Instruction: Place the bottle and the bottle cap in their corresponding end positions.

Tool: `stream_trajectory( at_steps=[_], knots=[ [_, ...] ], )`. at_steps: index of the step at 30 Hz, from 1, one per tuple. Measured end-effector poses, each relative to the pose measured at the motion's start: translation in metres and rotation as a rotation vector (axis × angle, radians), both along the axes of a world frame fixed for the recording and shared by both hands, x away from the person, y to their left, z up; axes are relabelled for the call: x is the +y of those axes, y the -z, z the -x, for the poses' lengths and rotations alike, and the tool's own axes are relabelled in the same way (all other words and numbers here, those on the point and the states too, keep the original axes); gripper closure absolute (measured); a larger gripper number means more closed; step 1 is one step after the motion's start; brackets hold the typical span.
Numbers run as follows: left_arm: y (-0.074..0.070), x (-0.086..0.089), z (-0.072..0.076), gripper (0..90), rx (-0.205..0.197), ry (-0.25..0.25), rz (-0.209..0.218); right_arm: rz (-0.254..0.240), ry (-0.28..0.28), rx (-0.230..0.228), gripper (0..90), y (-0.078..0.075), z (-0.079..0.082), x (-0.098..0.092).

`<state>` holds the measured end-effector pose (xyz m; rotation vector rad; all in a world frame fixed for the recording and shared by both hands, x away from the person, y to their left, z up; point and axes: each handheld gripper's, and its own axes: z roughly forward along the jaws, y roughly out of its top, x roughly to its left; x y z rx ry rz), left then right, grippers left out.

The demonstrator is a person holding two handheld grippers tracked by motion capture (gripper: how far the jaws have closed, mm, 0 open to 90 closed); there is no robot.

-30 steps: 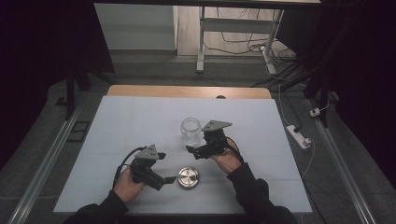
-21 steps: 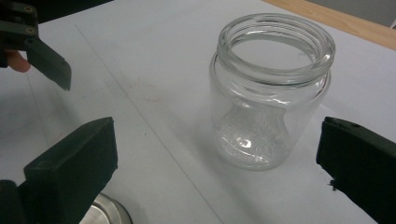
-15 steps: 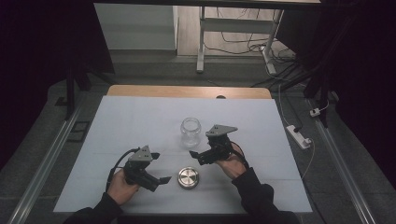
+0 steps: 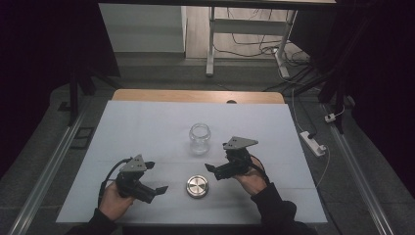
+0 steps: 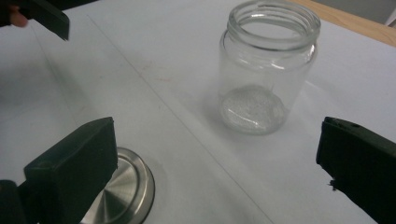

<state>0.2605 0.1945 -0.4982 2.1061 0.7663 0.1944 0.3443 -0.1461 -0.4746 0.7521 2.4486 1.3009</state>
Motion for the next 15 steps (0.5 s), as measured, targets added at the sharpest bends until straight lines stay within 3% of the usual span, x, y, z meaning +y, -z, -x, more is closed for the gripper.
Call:
stream_trajectory(
  at_steps=[5,15],
  knots=[
    [0.001,0.010,0.007,0.2,0.002,-0.027,-0.009,0.016,-0.004,0.000,0.0,0.001,0.007,-0.008],
    [0.003,0.034,0.022,0.2,0.015,-0.083,0.027,0.011,0.034,0.002,0.0,0.002,0.022,-0.033]
  ],
)
